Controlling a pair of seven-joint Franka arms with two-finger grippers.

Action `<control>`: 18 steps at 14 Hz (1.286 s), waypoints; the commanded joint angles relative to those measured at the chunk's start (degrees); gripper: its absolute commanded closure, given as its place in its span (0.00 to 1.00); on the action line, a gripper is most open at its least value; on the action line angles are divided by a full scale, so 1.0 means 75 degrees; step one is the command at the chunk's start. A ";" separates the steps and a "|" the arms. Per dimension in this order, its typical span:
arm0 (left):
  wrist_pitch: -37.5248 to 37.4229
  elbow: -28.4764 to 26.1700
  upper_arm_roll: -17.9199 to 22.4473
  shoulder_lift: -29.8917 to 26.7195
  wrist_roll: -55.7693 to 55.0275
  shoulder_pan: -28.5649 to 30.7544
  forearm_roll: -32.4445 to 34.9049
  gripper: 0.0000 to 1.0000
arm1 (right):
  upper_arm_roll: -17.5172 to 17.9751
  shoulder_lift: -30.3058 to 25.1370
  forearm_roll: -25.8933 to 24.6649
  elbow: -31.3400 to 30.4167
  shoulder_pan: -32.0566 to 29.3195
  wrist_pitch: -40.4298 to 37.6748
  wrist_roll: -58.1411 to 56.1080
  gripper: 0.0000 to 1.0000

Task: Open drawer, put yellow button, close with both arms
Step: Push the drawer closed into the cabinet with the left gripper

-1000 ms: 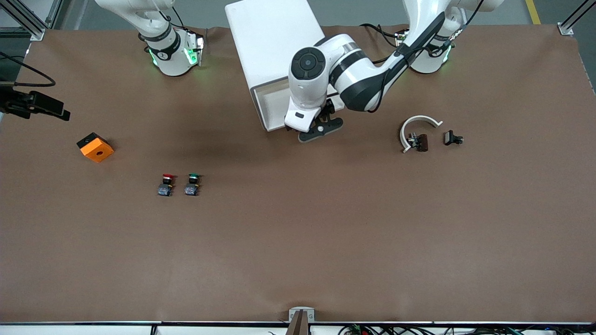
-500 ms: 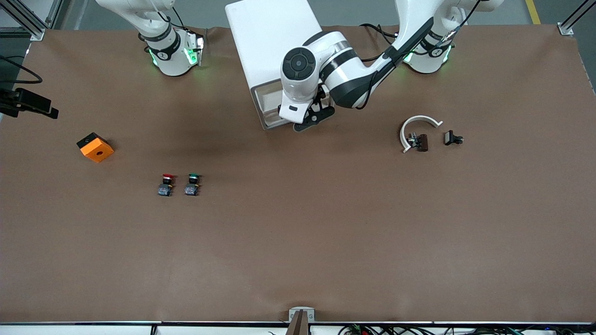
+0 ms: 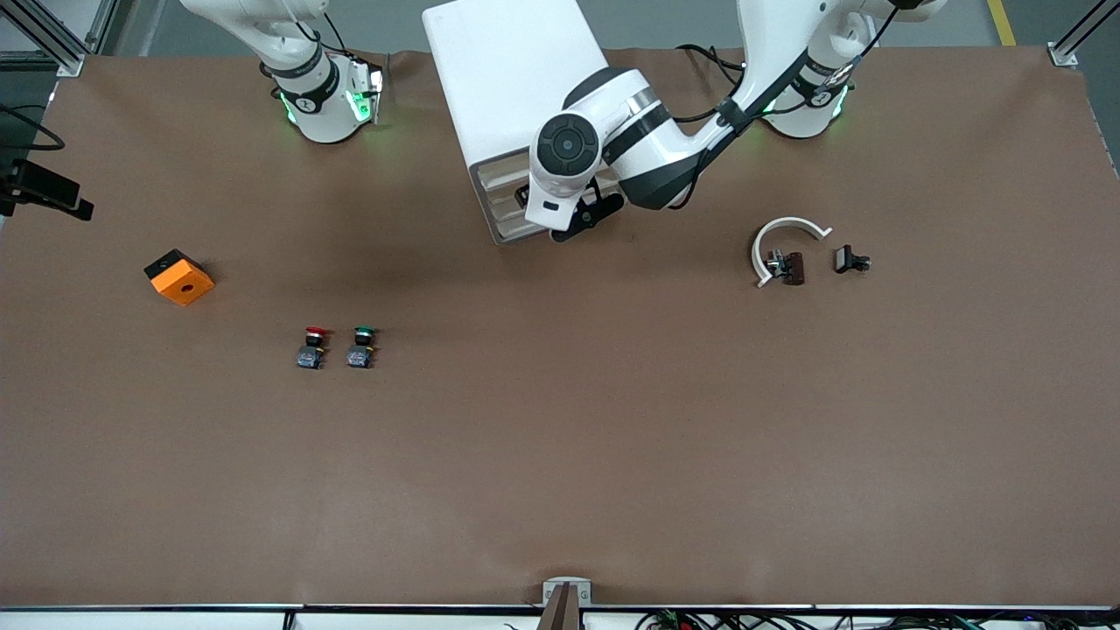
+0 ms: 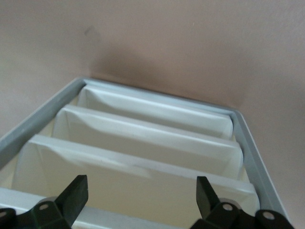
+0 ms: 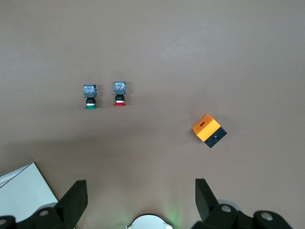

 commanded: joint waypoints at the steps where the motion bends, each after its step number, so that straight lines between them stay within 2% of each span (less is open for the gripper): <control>1: -0.0097 0.0107 -0.0236 0.0070 -0.0123 0.0037 -0.0567 0.00 | 0.0127 -0.0059 0.0099 -0.0009 -0.0317 0.0064 0.0032 0.00; 7: -0.0121 0.0154 -0.0283 0.0117 -0.0065 0.0072 -0.0592 0.00 | 0.0150 -0.0691 0.0182 -0.0571 -0.0330 0.0136 0.0044 0.00; 12: -0.0331 0.0459 0.0009 -0.0011 -0.0065 0.0259 -0.0229 0.00 | 0.0174 -0.1020 0.0194 -0.0853 -0.0306 0.0170 0.0044 0.00; 18: -0.1631 0.1478 -0.0014 -0.0280 0.0823 0.1569 0.0334 0.00 | 0.0150 -0.1524 0.0194 -0.1380 -0.0049 0.0358 0.0056 0.00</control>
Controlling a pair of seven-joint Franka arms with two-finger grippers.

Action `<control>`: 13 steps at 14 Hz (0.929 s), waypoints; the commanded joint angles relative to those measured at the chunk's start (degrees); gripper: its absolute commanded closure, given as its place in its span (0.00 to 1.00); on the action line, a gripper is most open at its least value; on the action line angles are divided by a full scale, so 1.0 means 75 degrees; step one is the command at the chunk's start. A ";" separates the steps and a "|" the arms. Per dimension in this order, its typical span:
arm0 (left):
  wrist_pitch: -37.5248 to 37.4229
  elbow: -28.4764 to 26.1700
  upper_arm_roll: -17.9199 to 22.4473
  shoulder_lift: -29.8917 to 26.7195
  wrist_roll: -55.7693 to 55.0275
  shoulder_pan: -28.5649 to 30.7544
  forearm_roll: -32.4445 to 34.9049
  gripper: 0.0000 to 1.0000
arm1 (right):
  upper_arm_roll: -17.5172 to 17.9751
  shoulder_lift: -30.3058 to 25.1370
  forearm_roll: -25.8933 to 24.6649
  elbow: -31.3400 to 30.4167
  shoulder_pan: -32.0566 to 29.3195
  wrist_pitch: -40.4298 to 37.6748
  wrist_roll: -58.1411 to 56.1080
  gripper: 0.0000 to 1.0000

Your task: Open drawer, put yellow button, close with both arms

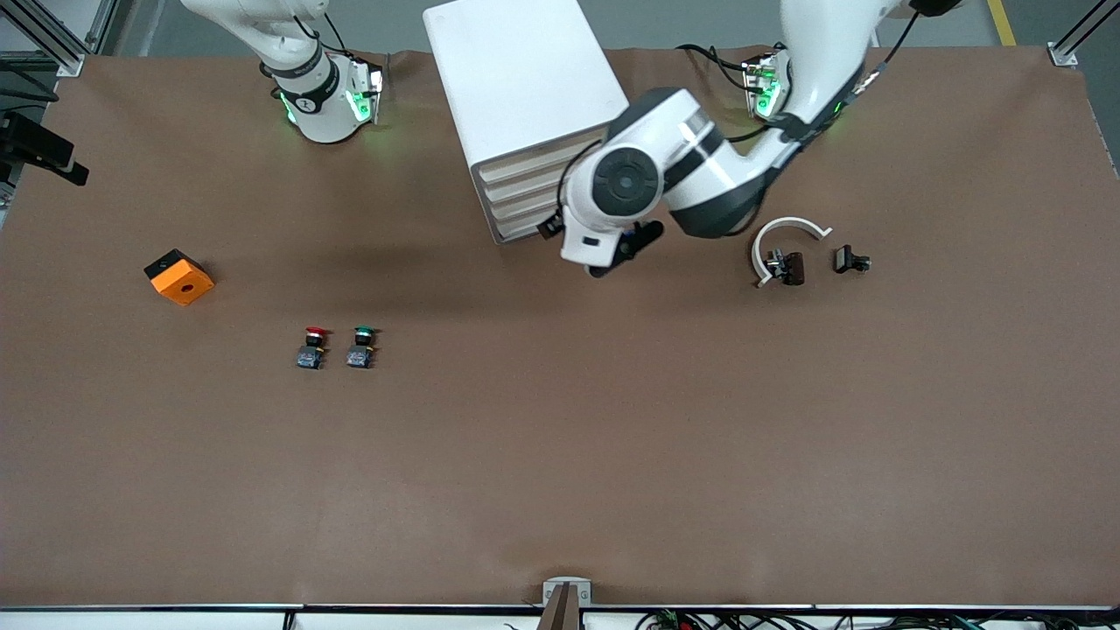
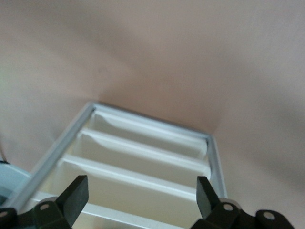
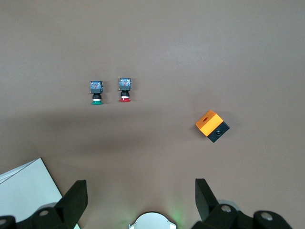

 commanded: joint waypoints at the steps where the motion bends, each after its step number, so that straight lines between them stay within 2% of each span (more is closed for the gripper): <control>1: -0.0657 0.0243 -0.0060 -0.0448 0.0800 0.0626 0.0175 0.00 | 0.0016 -0.0486 0.0093 -0.0479 0.0083 0.0169 0.0050 0.00; 8: -0.2672 0.0126 -0.0071 -0.1901 0.4420 0.2383 0.0667 0.00 | -0.0030 -0.0639 0.0187 -0.0655 0.0176 0.0321 0.0039 0.00; 10: -0.3106 0.0091 0.0138 -0.2358 0.5709 0.2690 0.0668 0.00 | -0.0042 -0.0639 0.0187 -0.0655 0.0211 0.0333 0.0039 0.00; 12: -0.3586 -0.0014 0.1247 -0.2908 0.6520 0.2062 0.0656 0.00 | -0.0275 -0.0639 0.0187 -0.0667 0.0374 0.0356 0.0039 0.00; 13: -0.3739 -0.0189 0.2111 -0.3305 0.7011 0.1605 0.0598 0.00 | -0.0416 -0.0639 0.0187 -0.0667 0.0515 0.0356 0.0039 0.00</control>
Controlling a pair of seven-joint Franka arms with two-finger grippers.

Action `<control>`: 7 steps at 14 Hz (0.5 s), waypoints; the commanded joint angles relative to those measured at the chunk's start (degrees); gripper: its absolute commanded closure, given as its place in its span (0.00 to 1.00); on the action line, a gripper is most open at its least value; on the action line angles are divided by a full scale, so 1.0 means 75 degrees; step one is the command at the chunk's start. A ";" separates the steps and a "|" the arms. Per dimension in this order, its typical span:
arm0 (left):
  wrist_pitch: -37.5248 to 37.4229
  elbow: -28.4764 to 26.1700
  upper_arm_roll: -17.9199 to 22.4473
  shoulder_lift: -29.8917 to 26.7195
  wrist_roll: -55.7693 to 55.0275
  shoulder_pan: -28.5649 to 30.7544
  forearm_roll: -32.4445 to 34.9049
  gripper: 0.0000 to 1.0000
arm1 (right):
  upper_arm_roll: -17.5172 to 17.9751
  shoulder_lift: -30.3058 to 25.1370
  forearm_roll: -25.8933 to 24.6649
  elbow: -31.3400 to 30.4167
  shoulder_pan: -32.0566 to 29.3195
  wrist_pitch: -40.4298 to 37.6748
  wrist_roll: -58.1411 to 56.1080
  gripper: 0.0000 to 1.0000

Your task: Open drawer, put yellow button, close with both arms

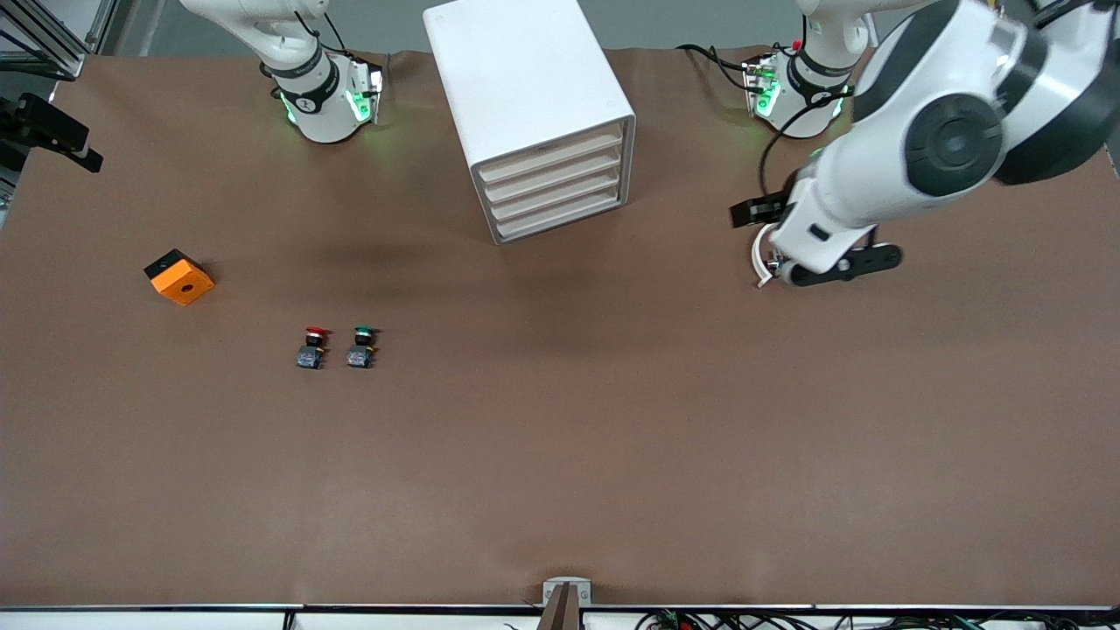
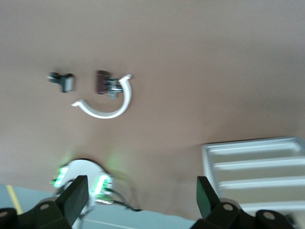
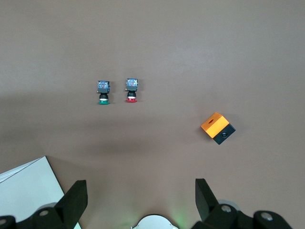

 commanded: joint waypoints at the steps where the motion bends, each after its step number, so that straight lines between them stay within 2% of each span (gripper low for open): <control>1: -0.0244 -0.0806 0.1859 -0.1311 0.1433 -0.1112 -0.0051 0.00 | -0.0364 -0.0196 0.0099 -0.0187 0.0355 0.0101 0.0038 0.00; 3: -0.0245 -0.1508 0.2822 -0.2120 0.2489 -0.1466 -0.0063 0.00 | -0.0364 -0.0220 0.0099 -0.0245 0.0320 0.0113 0.0027 0.00; 7: -0.0210 -0.1863 0.3751 -0.2709 0.3885 -0.1258 -0.0052 0.00 | -0.0317 -0.0781 0.0099 -0.0994 0.0250 0.0557 0.0003 0.00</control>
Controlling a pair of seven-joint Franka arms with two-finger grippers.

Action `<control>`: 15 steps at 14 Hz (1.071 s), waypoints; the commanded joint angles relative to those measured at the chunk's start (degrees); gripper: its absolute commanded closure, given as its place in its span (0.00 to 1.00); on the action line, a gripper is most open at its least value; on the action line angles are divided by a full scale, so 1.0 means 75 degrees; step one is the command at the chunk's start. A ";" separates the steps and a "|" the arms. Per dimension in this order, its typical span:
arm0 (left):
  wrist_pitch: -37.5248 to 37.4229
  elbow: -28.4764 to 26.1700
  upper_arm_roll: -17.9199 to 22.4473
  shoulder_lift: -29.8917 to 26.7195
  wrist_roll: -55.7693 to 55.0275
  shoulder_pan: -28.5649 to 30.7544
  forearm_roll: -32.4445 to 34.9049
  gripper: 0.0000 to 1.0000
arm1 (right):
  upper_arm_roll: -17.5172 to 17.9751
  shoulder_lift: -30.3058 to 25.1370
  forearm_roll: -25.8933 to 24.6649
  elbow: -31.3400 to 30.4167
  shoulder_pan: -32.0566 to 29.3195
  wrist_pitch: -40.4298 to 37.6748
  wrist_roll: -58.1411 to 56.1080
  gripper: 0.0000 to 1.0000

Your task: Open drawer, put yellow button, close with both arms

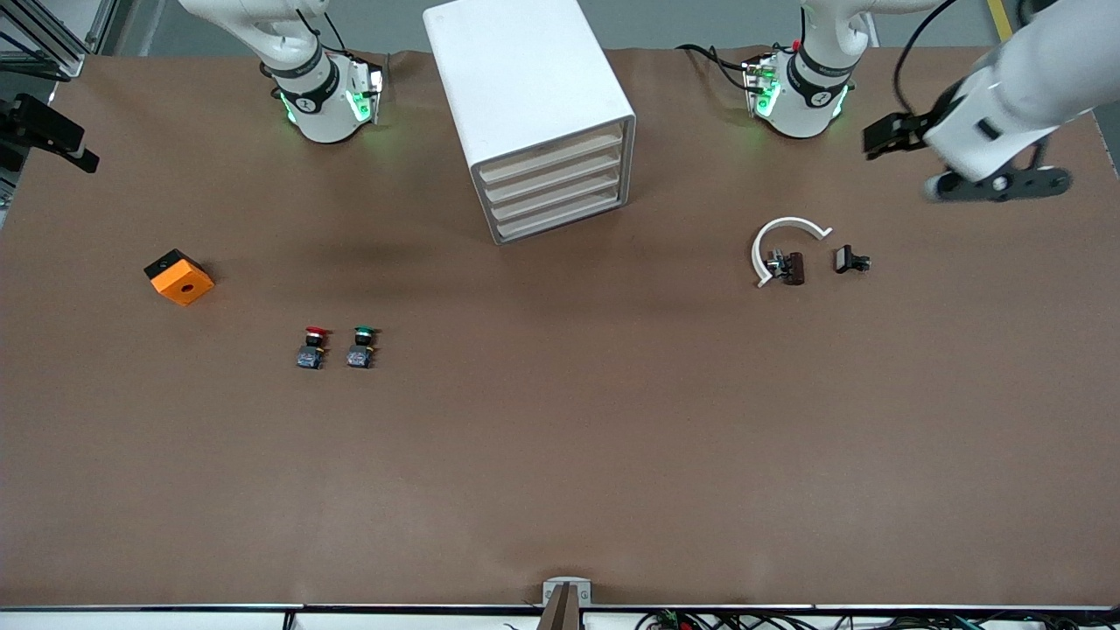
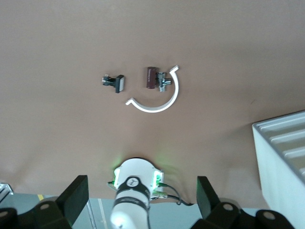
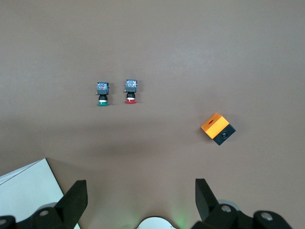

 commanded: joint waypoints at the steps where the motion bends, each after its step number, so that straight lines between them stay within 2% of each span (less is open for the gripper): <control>1: 0.0236 -0.0501 0.0386 -0.0479 0.0777 0.0265 -0.0043 0.00 | 0.0003 -0.0569 0.0099 -0.0642 -0.0001 0.0307 0.0003 0.00; 3: 0.0679 -0.0898 0.0398 -0.0631 0.0966 0.0570 -0.0032 0.00 | 0.0190 -0.0569 0.0087 -0.0631 -0.0118 0.0319 -0.0008 0.00; 6: 0.2154 -0.2220 0.0609 -0.1205 0.1072 0.0571 -0.0032 0.00 | 0.0261 -0.0545 0.0041 -0.0584 -0.0142 0.0342 -0.0008 0.00; 7: 0.2472 -0.2445 0.0597 -0.1265 0.1084 0.0571 -0.0008 0.00 | 0.0261 -0.0534 0.0040 -0.0584 -0.0142 0.0354 -0.0008 0.00; 11: 0.3271 -0.2343 0.0586 -0.1113 0.1084 0.0583 0.0004 0.00 | 0.0261 -0.0534 0.0005 -0.0584 -0.0130 0.0390 -0.0020 0.00; 15: 0.3202 -0.1593 0.0597 -0.0808 0.1072 0.0583 -0.0008 0.00 | 0.0249 -0.0534 -0.0135 -0.0595 -0.0130 0.0390 -0.0067 0.00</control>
